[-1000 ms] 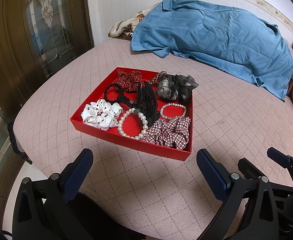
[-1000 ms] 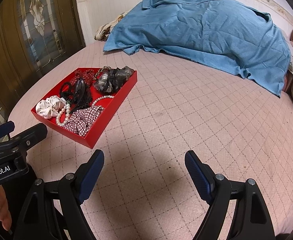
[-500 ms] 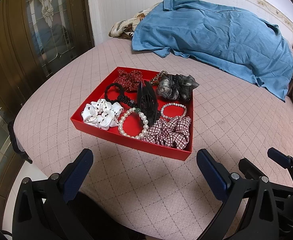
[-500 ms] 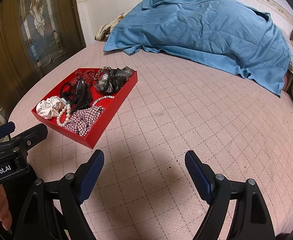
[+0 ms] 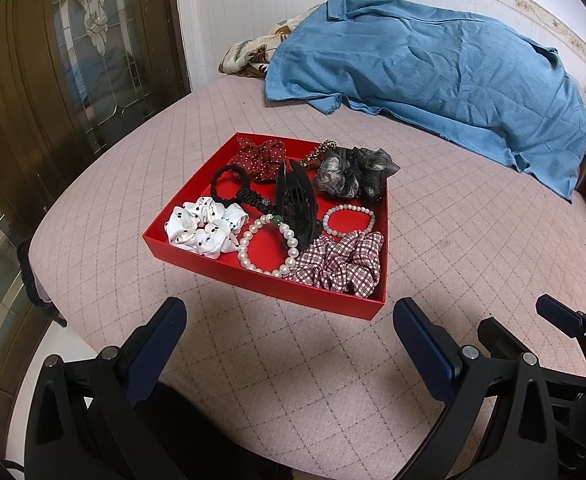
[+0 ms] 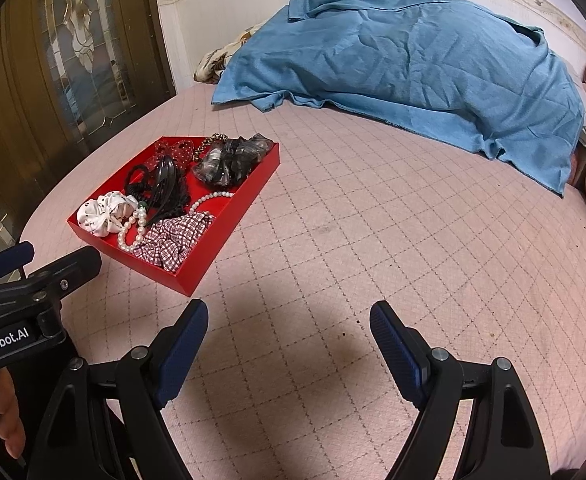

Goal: Organize jewelry

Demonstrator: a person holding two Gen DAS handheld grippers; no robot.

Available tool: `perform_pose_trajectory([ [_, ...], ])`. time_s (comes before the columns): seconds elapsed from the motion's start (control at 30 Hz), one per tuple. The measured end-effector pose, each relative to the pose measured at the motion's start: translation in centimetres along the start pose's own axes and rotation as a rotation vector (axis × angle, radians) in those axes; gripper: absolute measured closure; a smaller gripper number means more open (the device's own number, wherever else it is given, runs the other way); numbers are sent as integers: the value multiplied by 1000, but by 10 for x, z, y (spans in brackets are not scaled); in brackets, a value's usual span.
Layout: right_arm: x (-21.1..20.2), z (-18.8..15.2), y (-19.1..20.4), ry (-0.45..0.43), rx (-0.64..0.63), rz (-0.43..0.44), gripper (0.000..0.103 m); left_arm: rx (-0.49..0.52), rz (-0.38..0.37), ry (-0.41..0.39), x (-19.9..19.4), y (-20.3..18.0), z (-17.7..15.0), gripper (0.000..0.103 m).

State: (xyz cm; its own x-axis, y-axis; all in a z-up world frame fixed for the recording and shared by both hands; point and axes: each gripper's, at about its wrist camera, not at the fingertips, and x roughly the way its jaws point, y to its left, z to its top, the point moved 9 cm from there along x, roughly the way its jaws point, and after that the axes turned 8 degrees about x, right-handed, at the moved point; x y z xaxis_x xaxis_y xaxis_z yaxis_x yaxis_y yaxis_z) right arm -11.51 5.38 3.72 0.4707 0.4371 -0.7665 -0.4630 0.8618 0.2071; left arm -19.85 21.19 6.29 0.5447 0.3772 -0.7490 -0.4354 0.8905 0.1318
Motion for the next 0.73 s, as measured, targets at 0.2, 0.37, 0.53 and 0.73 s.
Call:
perform_pose_trajectory([
  [0.2,1,-1,1,1,-2,4,16,-1,2,1,0,0,0,0],
  [0.37,1,-2,2,2,-3,9,16,-4,6,4,1,1,-2,0],
  [0.53,2,-2,3,3,-5,16,16,-8,19,6,0,3,1,0],
  [0.73,1,-2,-1,2,0,23,16,-21,47,0,-3,8,7,0],
])
